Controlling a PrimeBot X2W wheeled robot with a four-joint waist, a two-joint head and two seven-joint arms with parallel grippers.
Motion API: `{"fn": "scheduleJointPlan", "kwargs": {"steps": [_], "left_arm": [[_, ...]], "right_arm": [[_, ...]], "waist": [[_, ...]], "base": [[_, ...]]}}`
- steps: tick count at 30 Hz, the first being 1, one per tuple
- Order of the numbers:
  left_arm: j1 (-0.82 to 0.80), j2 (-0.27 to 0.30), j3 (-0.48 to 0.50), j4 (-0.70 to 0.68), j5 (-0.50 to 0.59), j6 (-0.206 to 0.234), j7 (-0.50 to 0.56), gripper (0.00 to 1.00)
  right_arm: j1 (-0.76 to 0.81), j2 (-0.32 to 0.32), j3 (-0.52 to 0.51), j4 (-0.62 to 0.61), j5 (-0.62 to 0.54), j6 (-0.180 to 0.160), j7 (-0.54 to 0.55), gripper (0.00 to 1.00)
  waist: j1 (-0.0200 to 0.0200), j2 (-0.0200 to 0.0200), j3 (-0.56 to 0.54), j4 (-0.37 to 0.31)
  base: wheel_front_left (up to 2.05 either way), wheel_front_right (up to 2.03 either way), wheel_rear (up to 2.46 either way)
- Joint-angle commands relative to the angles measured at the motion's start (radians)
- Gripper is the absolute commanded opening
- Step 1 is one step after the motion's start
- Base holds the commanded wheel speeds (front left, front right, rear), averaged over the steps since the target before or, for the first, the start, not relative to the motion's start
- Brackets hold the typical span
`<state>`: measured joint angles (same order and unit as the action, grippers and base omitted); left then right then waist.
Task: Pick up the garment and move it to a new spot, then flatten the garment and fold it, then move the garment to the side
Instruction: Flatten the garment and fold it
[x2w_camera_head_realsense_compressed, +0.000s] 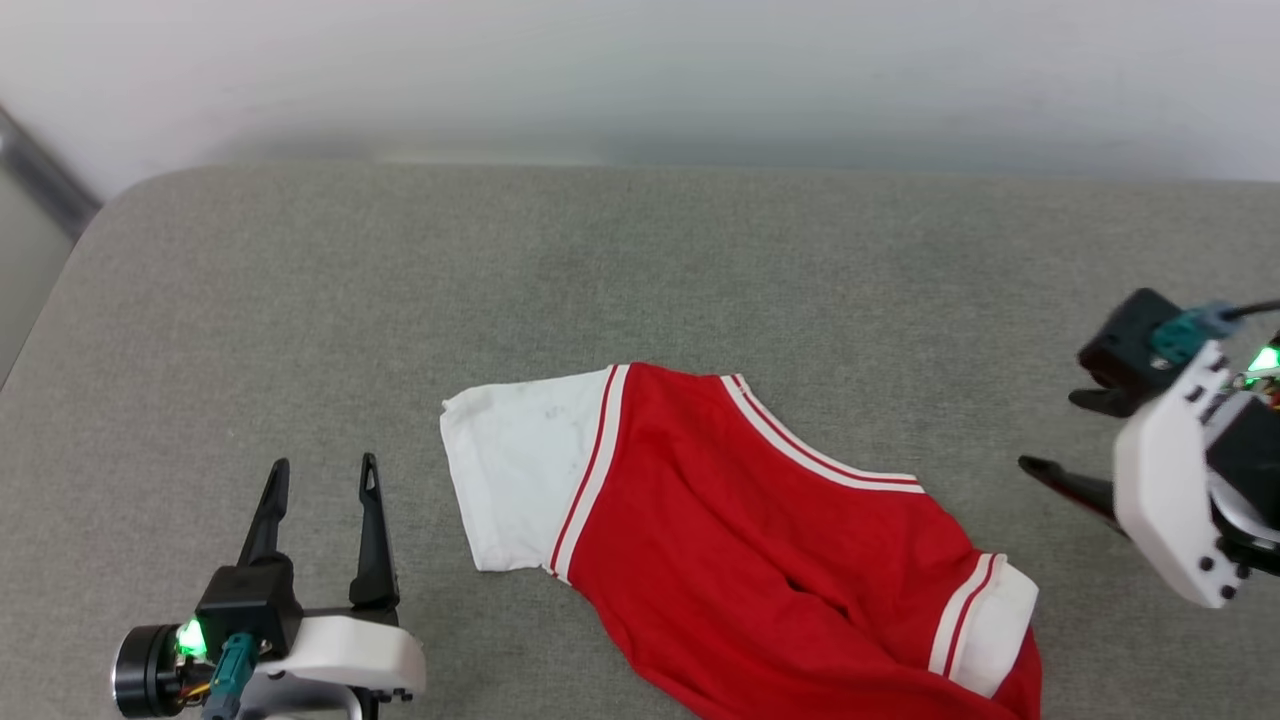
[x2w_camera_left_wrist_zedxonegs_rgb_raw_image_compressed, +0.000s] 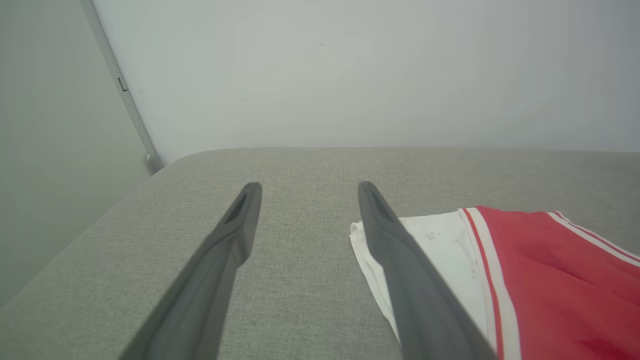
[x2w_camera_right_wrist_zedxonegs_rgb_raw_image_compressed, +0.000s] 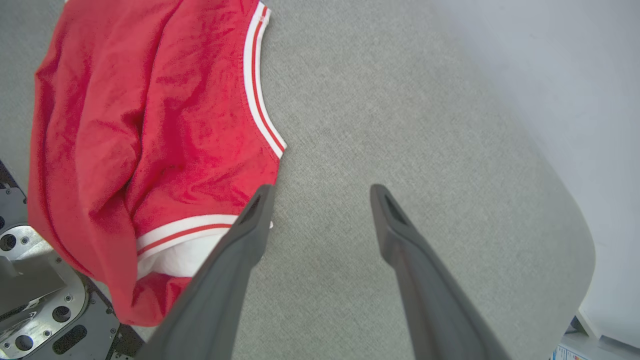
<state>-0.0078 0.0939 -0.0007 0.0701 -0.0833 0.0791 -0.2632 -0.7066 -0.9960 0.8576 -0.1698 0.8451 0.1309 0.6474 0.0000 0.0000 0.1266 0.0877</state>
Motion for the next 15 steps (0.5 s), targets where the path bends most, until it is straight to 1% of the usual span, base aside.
{"fn": "scheduleJointPlan", "kwargs": {"steps": [1, 3, 6, 8, 11, 15], "left_arm": [[-0.019, -0.002, -0.003, -0.003, 0.008, -0.004, -0.002, 1.0], [-0.033, -0.006, -0.007, -0.006, 0.012, -0.007, -0.002, 1.0], [-0.05, -0.012, -0.012, -0.008, 0.017, -0.013, -0.002, 1.0], [-0.063, -0.018, -0.017, -0.005, 0.018, -0.015, -0.002, 1.0], [-0.077, -0.023, -0.025, 0.001, 0.019, -0.021, -0.002, 1.0], [-0.089, -0.028, -0.027, 0.006, 0.02, -0.023, -0.002, 1.0]], "right_arm": [[-0.027, 0.034, 0.027, 0.032, 0.006, 0.0, 0.053, 1.0], [-0.058, 0.069, 0.06, 0.084, 0.004, -0.001, 0.111, 1.0], [-0.087, 0.13, 0.121, 0.187, -0.013, -0.001, 0.155, 1.0], [-0.091, 0.176, 0.159, 0.265, -0.015, 0.0, 0.157, 1.0], [-0.094, 0.226, 0.229, 0.364, -0.031, -0.001, 0.139, 1.0], [-0.045, 0.29, 0.328, 0.473, 0.018, 0.0, 0.107, 1.0]], "waist": [[0.0, 0.0, 0.02, 0.012], [0.0, 0.0, 0.037, 0.021], [0.0, 0.0, 0.065, 0.033], [0.0, 0.0, 0.081, 0.042], [0.0, 0.0, 0.103, 0.055], [0.0, 0.0, 0.118, 0.064]], "base": [[0.0, 0.0, 0.0], [0.0, 0.0, 0.0], [0.0, 0.0, 0.0], [0.0, 0.0, 0.0], [0.0, 0.0, 0.0], [0.0, 0.0, 0.0]]}}
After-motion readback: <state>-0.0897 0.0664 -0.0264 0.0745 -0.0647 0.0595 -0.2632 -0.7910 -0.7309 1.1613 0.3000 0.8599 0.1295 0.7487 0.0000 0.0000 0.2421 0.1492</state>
